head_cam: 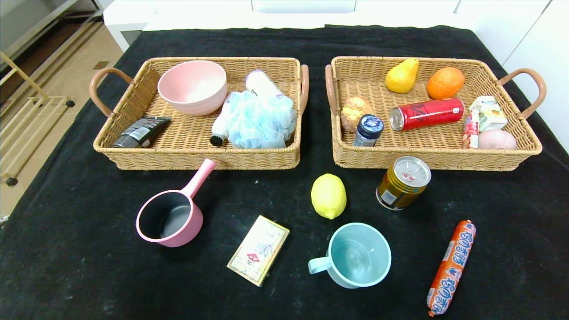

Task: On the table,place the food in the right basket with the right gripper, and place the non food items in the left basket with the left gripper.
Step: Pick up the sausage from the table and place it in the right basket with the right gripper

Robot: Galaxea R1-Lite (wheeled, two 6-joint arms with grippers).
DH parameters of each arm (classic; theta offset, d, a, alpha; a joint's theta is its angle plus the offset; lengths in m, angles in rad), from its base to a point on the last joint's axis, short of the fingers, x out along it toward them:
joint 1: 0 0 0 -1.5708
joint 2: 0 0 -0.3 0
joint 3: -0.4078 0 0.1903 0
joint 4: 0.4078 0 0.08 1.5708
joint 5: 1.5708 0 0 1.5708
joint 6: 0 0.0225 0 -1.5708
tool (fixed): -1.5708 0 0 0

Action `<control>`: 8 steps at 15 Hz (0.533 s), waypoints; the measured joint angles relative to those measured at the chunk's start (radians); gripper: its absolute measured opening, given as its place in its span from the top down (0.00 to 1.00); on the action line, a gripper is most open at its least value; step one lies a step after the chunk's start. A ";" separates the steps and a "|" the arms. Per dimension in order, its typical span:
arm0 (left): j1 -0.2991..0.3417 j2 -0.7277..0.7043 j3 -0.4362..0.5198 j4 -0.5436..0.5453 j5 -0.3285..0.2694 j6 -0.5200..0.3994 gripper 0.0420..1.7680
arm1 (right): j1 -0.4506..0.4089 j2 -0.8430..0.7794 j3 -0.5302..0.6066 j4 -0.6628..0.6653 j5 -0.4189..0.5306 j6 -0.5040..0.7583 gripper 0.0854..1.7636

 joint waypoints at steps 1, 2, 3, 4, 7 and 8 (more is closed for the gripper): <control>-0.011 0.047 -0.024 0.000 -0.032 0.011 0.03 | 0.007 0.043 -0.030 0.000 0.027 0.000 0.03; -0.024 0.100 -0.051 -0.002 -0.067 0.021 0.03 | 0.014 0.097 -0.063 0.000 0.064 -0.002 0.03; -0.038 0.151 -0.077 -0.001 -0.091 0.033 0.03 | 0.020 0.144 -0.089 -0.006 0.090 -0.005 0.03; -0.056 0.203 -0.102 0.000 -0.106 0.047 0.03 | 0.029 0.202 -0.114 -0.029 0.108 -0.011 0.03; -0.164 0.355 -0.160 0.002 -0.115 0.084 0.03 | 0.080 0.359 -0.143 -0.157 0.122 -0.027 0.03; -0.212 0.403 -0.177 0.002 -0.115 0.091 0.03 | 0.097 0.407 -0.149 -0.187 0.122 -0.031 0.03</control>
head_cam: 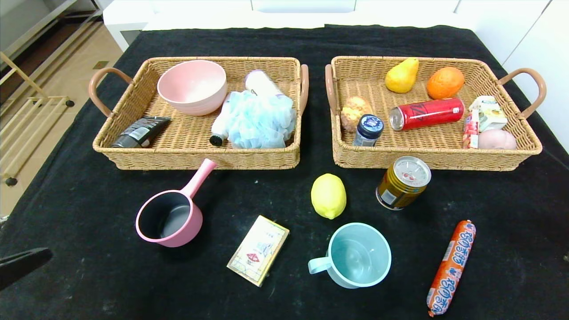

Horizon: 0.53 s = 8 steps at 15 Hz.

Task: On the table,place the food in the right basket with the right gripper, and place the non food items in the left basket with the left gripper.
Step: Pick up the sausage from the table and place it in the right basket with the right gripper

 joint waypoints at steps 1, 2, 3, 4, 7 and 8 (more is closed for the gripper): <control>-0.044 0.043 -0.017 0.000 0.002 0.003 0.03 | 0.014 0.039 -0.004 -0.029 -0.003 -0.002 0.03; -0.084 0.085 -0.037 -0.002 0.003 0.004 0.03 | 0.037 0.082 -0.007 -0.062 -0.023 -0.003 0.03; -0.123 0.129 -0.058 -0.007 0.005 0.004 0.03 | 0.077 0.120 -0.010 -0.092 -0.059 -0.002 0.03; -0.155 0.169 -0.080 -0.011 0.010 0.004 0.03 | 0.121 0.150 -0.011 -0.116 -0.101 -0.001 0.03; -0.233 0.282 -0.148 -0.018 0.069 0.004 0.03 | 0.298 0.240 -0.016 -0.188 -0.284 0.003 0.03; -0.254 0.314 -0.170 -0.018 0.093 0.004 0.03 | 0.347 0.268 -0.017 -0.198 -0.330 0.004 0.03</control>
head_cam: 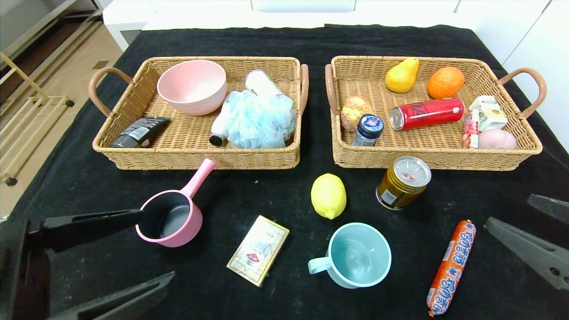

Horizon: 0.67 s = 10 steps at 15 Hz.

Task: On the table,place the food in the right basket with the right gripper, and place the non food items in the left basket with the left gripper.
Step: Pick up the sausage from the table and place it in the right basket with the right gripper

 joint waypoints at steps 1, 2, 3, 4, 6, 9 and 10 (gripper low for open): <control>-0.026 0.031 -0.023 -0.001 0.028 -0.002 0.03 | 0.029 0.023 -0.004 -0.004 -0.016 0.003 0.03; -0.047 0.055 -0.044 -0.002 0.053 -0.002 0.03 | 0.042 0.037 -0.005 -0.005 -0.018 0.005 0.03; -0.061 0.076 -0.060 -0.012 0.064 -0.001 0.03 | 0.050 0.049 -0.005 -0.005 -0.019 0.005 0.03; -0.070 0.094 -0.071 -0.042 0.068 -0.001 0.03 | 0.053 0.057 -0.007 -0.006 -0.019 0.005 0.03; -0.075 0.114 -0.064 -0.072 0.071 0.000 0.03 | 0.056 0.064 -0.007 -0.006 -0.019 0.005 0.03; -0.077 0.122 -0.048 -0.103 0.059 -0.019 0.03 | 0.056 0.067 -0.006 -0.005 -0.029 0.002 0.03; -0.077 0.122 -0.039 -0.123 0.060 -0.021 0.03 | 0.056 0.068 -0.006 -0.004 -0.042 -0.001 0.03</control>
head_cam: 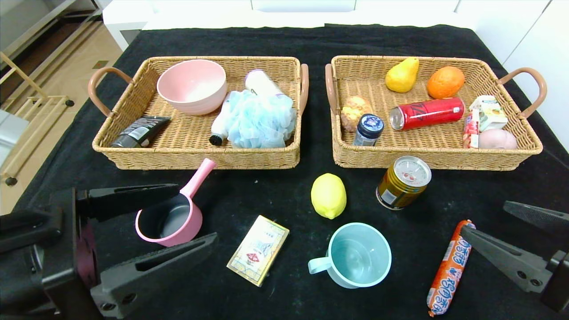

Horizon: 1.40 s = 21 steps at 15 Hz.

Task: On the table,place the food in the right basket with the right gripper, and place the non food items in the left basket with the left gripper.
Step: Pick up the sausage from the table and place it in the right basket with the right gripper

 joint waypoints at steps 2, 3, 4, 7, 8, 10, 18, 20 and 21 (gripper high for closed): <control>0.001 0.000 0.018 -0.013 0.014 0.000 0.03 | -0.003 0.009 -0.003 -0.002 -0.040 -0.011 0.03; 0.002 0.001 0.022 -0.012 0.025 0.000 0.03 | -0.005 0.011 -0.005 -0.003 -0.043 -0.007 0.03; 0.002 0.002 0.022 -0.011 0.040 0.001 0.03 | -0.009 0.013 -0.009 -0.003 -0.045 -0.006 0.03; 0.001 -0.002 0.019 -0.011 0.062 0.003 0.03 | -0.015 0.022 -0.050 0.090 -0.099 -0.006 0.03; 0.000 -0.005 0.019 -0.010 0.063 0.003 0.03 | -0.016 0.024 -0.079 0.183 -0.133 0.000 0.03; 0.000 -0.012 0.018 -0.009 0.064 0.003 0.03 | -0.016 0.032 -0.158 0.346 -0.175 0.062 0.03; 0.000 -0.019 0.016 -0.010 0.091 0.004 0.03 | -0.008 0.209 -0.327 0.639 -0.283 0.509 0.03; 0.000 -0.020 0.014 -0.011 0.091 0.004 0.03 | -0.002 0.257 -0.395 0.761 -0.290 0.622 0.03; 0.000 -0.020 0.014 -0.010 0.091 0.004 0.03 | 0.000 0.279 -0.419 0.788 -0.290 0.648 0.03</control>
